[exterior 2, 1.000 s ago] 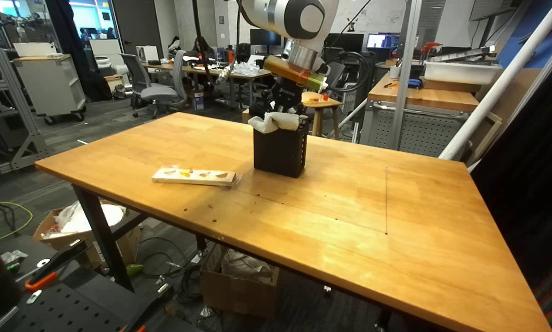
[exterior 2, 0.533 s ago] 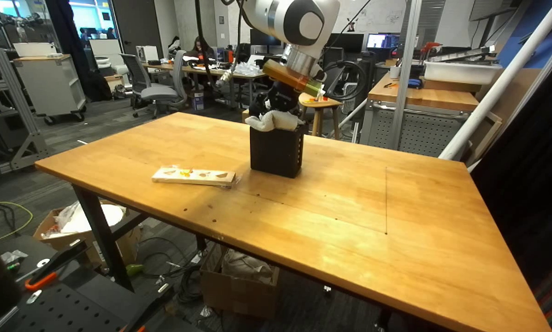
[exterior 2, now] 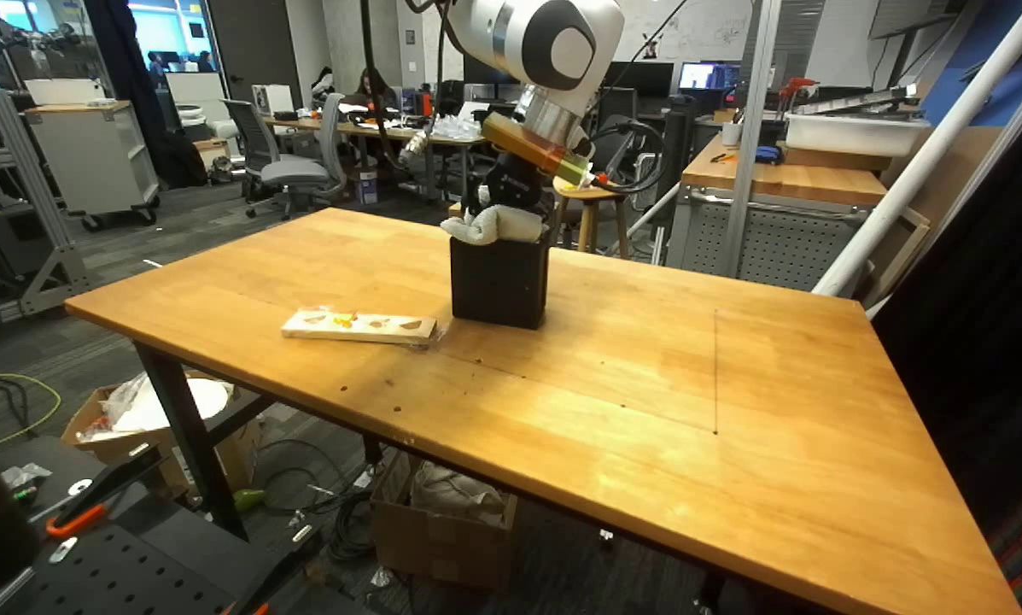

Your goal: Put the white towel in the black box

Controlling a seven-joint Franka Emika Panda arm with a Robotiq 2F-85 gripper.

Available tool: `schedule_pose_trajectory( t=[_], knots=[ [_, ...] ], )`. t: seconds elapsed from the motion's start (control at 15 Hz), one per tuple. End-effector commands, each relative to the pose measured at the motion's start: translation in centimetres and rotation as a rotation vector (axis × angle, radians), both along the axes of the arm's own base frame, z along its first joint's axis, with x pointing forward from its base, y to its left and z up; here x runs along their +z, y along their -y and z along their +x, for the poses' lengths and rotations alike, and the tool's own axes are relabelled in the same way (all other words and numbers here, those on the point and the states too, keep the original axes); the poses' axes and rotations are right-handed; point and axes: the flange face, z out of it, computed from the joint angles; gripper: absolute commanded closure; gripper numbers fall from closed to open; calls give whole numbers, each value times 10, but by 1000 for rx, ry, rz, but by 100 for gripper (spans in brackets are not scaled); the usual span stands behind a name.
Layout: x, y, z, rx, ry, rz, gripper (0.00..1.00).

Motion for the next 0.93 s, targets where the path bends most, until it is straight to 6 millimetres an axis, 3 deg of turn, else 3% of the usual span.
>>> schedule_pose_trajectory(
  t=[0.0,0.27,0.4,0.73,0.87],
  knots=[
    [0,-2,-10,-7,-2,-3,41],
    [22,-1,-19,-18,29,-31,10],
    [34,-1,-23,-16,43,-44,0],
    [74,2,-31,5,90,-94,12],
    [90,4,-37,17,104,-120,7]
  ],
)
